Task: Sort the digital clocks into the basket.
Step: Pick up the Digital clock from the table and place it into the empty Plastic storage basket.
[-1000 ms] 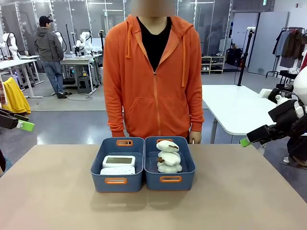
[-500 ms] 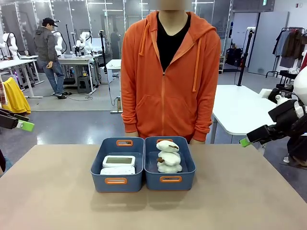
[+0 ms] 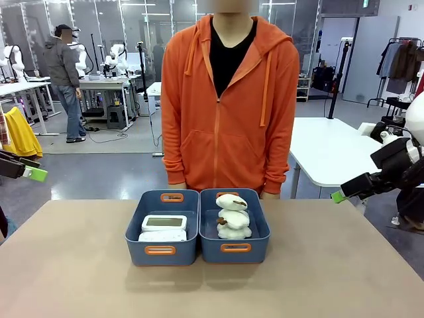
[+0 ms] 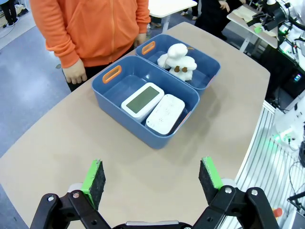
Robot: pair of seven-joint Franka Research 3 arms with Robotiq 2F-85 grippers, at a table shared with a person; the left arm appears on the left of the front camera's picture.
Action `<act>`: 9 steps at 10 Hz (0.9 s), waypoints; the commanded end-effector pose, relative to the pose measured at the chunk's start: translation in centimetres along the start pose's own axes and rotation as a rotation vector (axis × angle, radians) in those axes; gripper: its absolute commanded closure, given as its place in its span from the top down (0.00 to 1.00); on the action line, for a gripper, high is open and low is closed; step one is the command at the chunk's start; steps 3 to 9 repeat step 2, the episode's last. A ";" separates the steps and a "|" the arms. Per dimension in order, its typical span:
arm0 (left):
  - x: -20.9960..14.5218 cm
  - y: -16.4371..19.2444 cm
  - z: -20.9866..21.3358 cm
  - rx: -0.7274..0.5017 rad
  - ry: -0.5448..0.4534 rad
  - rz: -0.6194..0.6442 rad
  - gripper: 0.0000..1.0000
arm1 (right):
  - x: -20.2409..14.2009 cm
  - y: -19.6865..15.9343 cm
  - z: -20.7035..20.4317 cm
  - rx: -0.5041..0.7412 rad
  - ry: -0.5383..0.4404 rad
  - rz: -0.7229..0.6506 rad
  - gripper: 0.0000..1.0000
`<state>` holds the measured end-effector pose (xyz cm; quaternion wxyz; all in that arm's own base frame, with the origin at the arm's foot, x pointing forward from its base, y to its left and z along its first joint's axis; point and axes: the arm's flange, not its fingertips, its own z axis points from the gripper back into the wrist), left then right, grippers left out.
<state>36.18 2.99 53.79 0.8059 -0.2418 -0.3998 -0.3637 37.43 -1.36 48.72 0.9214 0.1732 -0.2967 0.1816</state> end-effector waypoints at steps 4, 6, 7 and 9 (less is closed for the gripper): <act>0.2 -0.2 0.4 -0.008 0.007 0.011 1.00 | 0.0 0.0 0.1 0.000 0.005 0.016 1.00; 0.2 -0.2 0.4 -0.008 0.007 0.011 1.00 | 0.0 0.0 0.1 0.000 0.005 0.016 1.00; 0.2 -0.2 0.4 -0.008 0.007 0.011 1.00 | 0.0 0.0 0.1 0.000 0.005 0.016 1.00; 0.2 -0.2 0.4 -0.008 0.007 0.011 1.00 | 0.0 0.0 0.1 0.000 0.005 0.016 1.00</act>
